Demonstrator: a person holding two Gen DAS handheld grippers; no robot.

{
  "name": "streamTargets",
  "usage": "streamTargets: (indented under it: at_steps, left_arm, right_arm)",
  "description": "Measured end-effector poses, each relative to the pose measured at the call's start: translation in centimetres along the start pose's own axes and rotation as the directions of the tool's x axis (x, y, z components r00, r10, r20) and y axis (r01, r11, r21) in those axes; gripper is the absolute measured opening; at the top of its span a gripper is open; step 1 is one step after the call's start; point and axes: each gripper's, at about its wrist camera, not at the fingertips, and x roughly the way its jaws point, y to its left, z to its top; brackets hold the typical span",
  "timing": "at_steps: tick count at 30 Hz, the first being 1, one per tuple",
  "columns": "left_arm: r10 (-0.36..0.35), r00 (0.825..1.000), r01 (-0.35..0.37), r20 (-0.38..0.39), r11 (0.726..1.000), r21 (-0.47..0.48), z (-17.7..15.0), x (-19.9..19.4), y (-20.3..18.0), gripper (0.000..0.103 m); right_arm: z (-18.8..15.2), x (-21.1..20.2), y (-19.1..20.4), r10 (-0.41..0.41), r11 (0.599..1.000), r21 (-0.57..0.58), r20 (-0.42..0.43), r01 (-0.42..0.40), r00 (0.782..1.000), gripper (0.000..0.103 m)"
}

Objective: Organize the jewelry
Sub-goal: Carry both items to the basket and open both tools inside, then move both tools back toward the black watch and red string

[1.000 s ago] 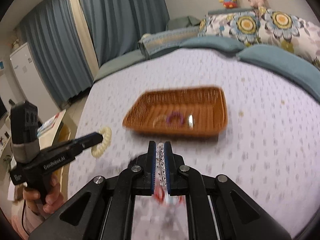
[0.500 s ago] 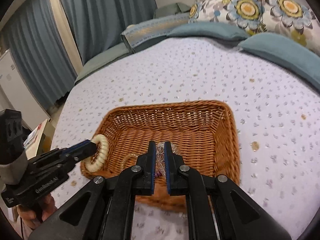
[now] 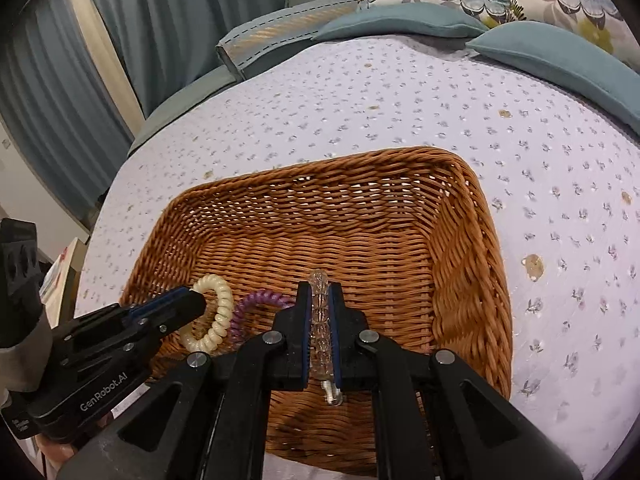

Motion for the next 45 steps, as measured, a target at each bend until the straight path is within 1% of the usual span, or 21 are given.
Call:
streamTargets:
  at_steps: [3, 4, 5, 7, 9, 12, 14, 16, 17, 19, 20, 21, 22, 24, 28, 31, 37, 40, 45]
  left_arm:
    - [-0.022, 1.000, 0.021, -0.021, 1.000, -0.011, -0.1, 0.4, 0.0, 0.012]
    - [-0.028, 0.999, 0.028, -0.023, 0.999, -0.016, -0.1, 0.4, 0.0, 0.013]
    - [-0.039, 0.999, 0.038, -0.029, 0.999, -0.019, -0.2, 0.3, 0.0, 0.016]
    - [-0.033, 0.999, 0.033, -0.023, 0.999, -0.013, -0.5, -0.3, -0.1, 0.036]
    - [-0.032, 0.999, 0.032, 0.007, 0.999, -0.009, -0.8, -1.7, -0.2, 0.040]
    - [-0.070, 0.997, 0.071, 0.039, 0.997, -0.026, -1.2, -4.4, 0.2, 0.040]
    - [-0.082, 0.994, 0.085, 0.067, 0.996, -0.038, -1.8, -6.6, 0.6, 0.043]
    - [-0.090, 0.991, 0.095, 0.096, 0.994, -0.047, -2.6, -9.0, 0.7, 0.053]
    - [-0.087, 0.990, 0.093, 0.113, 0.995, -0.048, -3.0, -10.3, 0.8, 0.055]
    - [-0.044, 0.988, 0.051, 0.149, 0.998, -0.046, -4.3, -13.1, 0.8, 0.056]
    - [-0.037, 0.987, 0.045, 0.154, 0.998, -0.047, -4.8, -14.1, 0.9, 0.056]
    - [-0.047, 0.986, 0.056, 0.159, 0.997, -0.054, -5.5, -15.1, 1.0, 0.056]
    - [-0.071, 0.984, 0.083, 0.163, 0.994, -0.068, -6.5, -16.5, 1.1, 0.056]
    - [-0.090, 0.981, 0.105, 0.171, 0.991, -0.084, -7.7, -18.2, 1.3, 0.056]
    - [-0.077, 0.979, 0.092, 0.188, 0.993, -0.068, -10.4, -21.4, 1.1, 0.056]
    - [-0.089, 0.978, 0.102, 0.189, 0.993, -0.061, -12.0, -23.1, 0.7, 0.056]
    - [-0.104, 0.978, 0.121, 0.182, 0.989, -0.087, -14.8, -25.1, 1.2, 0.056]
    - [-0.126, 0.978, 0.144, 0.167, 0.985, -0.098, -16.0, -25.2, 1.3, 0.056]
    - [-0.174, 0.977, 0.183, 0.124, 0.981, -0.067, -17.3, -24.6, 1.0, 0.056]
  right_arm:
    - [0.1, 0.2, 0.0, -0.021, 1.000, -0.007, -0.006, 0.021, 1.000, 0.011]
    - [0.1, 0.2, 0.0, -0.032, 0.999, -0.009, -0.006, 0.032, 0.999, 0.013]
    - [0.1, 0.1, -0.1, -0.037, 0.999, -0.010, -0.009, 0.037, 0.999, 0.021]
    - [0.0, -0.6, -0.2, -0.034, 0.999, -0.011, 0.001, 0.034, 0.999, 0.033]
    - [-0.1, -1.7, -0.2, -0.035, 0.999, -0.017, 0.020, 0.035, 0.999, 0.033]
    - [-0.7, -4.0, 0.2, -0.034, 0.999, -0.031, 0.038, 0.035, 0.999, 0.033]
    - [-1.4, -5.7, 0.6, -0.034, 0.998, -0.044, 0.052, 0.036, 0.998, 0.033]
    - [-2.6, -7.9, 1.4, -0.039, 0.997, -0.068, 0.067, 0.044, 0.997, 0.033]
    - [-3.1, -8.7, 1.8, -0.043, 0.996, -0.079, 0.072, 0.049, 0.996, 0.033]
    - [-4.5, -10.5, 2.5, -0.045, 0.993, -0.102, 0.079, 0.053, 0.996, 0.034]
    - [-5.1, -11.3, 3.0, -0.040, 0.993, -0.110, 0.078, 0.048, 0.996, 0.034]
    - [-5.9, -12.1, 3.4, -0.034, 0.992, -0.116, 0.077, 0.043, 0.996, 0.034]
    - [-6.5, -12.7, 3.7, -0.030, 0.992, -0.118, 0.078, 0.039, 0.996, 0.034]
    - [-8.1, -14.2, 4.5, -0.013, 0.992, -0.124, 0.076, 0.022, 0.997, 0.034]
    - [-10.4, -16.2, 5.6, 0.003, 0.992, -0.123, 0.075, 0.006, 0.997, 0.034]
    - [-12.0, -17.4, 6.1, 0.014, 0.993, -0.121, 0.076, -0.005, 0.997, 0.034]
    - [-14.6, -18.5, 7.4, 0.018, 0.992, -0.123, 0.059, -0.011, 0.998, 0.034]
    - [-15.7, -18.7, 7.6, 0.017, 0.992, -0.123, 0.048, -0.011, 0.999, 0.034]
    - [-17.5, -18.2, 7.2, -0.025, 0.993, -0.117, 0.025, 0.028, 0.999, 0.034]
